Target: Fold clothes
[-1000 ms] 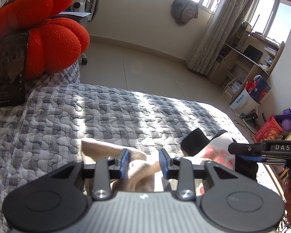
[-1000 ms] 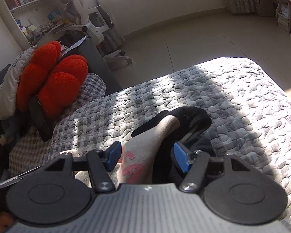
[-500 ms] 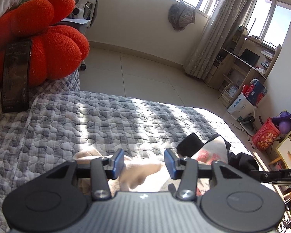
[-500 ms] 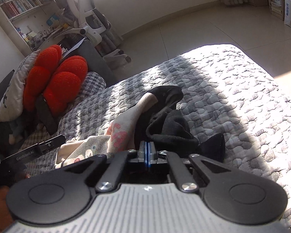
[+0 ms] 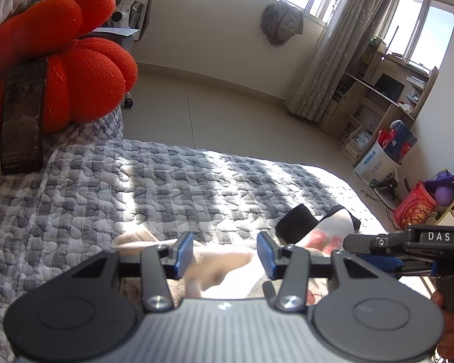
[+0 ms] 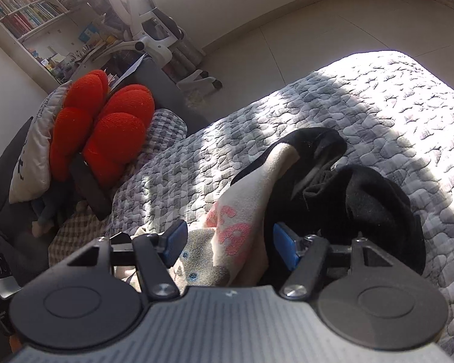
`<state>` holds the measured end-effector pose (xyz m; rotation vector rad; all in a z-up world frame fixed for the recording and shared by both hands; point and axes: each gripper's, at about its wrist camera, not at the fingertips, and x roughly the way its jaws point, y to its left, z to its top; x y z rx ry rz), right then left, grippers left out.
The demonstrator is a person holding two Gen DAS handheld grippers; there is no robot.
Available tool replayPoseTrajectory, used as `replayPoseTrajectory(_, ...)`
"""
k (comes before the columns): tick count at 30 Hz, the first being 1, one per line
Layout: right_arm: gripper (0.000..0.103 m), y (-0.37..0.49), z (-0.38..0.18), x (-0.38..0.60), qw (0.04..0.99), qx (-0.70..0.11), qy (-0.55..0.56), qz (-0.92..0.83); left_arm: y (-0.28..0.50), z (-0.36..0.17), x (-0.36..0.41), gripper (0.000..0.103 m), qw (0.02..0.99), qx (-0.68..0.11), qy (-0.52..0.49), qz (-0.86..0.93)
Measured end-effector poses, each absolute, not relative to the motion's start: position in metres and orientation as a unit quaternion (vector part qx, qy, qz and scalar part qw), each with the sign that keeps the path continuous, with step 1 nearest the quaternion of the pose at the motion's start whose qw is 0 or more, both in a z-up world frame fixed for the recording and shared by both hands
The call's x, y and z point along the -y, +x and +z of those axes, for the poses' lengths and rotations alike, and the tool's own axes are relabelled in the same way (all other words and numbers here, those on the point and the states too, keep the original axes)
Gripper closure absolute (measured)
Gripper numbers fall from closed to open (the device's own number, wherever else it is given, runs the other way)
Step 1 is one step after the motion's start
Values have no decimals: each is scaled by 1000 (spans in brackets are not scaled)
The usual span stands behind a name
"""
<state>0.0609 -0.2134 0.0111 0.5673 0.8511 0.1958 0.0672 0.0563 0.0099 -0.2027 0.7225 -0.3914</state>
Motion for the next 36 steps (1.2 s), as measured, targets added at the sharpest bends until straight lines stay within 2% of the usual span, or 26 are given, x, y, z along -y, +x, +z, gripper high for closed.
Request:
replayPoseTrajectory(1, 39, 64, 9, 211, 865, -410, 273, 93, 67, 10, -56, 56, 912, -351, -97, -190)
replayPoseTrajectory(5, 88, 63, 1, 209, 866, -417, 263, 86, 67, 8, -56, 56, 911, -354, -93, -191)
replayPoseTrajectory(6, 92, 60, 1, 212, 864, -415, 270, 91, 67, 8, -57, 56, 910, -354, -93, -192)
replayPoseTrajectory(13, 93, 21, 15, 223, 873, -400, 259, 102, 63, 13, -59, 56, 909, -351, -90, -208)
replayPoseTrajectory(21, 93, -14, 3, 234, 859, -431, 258, 96, 64, 13, -33, 56, 894, -359, -59, -260)
replayPoseTrajectory(33, 93, -18, -5, 235, 852, -443, 262, 97, 105, -17, 17, 56, 833, -430, -53, -345)
replayPoseTrajectory(36, 93, -17, -8, 238, 850, -443, 267, 96, 109, -28, 23, 61, 817, -449, -70, -355)
